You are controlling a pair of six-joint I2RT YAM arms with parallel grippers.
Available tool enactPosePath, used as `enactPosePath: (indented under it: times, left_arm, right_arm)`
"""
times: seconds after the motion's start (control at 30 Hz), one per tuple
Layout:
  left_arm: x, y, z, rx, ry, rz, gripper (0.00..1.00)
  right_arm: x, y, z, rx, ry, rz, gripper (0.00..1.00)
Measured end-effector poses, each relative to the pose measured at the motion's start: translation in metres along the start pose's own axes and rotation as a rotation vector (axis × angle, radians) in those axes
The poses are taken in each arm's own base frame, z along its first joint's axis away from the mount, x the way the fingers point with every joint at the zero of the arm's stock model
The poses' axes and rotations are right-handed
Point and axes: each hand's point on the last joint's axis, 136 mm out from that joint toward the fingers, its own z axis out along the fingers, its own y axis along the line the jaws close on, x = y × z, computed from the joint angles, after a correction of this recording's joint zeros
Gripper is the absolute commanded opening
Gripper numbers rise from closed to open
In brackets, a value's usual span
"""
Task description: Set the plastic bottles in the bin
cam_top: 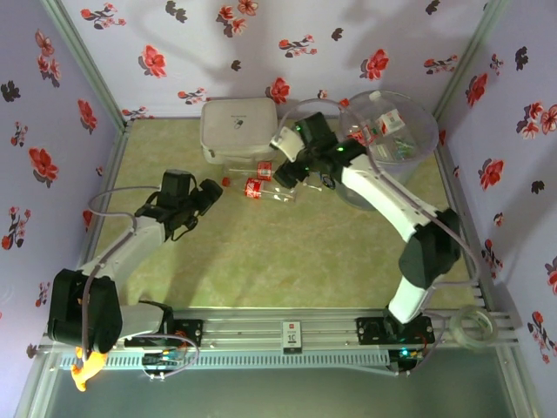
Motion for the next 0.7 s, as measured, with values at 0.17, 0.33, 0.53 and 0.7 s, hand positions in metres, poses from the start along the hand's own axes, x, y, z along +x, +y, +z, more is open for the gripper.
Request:
enactPosePath:
  times: [0.17,0.33,0.53,0.7]
  left_arm:
    - [0.0,0.002,-0.002,-0.004,0.0,0.008,1.0]
    - [0.0,0.01,-0.005,-0.018,-0.002,0.016,1.0]
    - [-0.003,0.013,-0.007,-0.025,-0.007,0.018,1.0]
    - [-0.004,0.014,-0.008,-0.027,-0.01,0.023,1.0]
  right_arm:
    - [0.018,0.004,0.058,-0.054,0.1,-0.021,0.93]
    - [0.026,0.007,0.101,-0.106,0.139,-0.048,0.95]
    - [0.033,0.018,0.13,-0.187,0.149,-0.084,0.95]
    - [0.04,0.024,0.143,-0.223,0.159,-0.109,0.95]
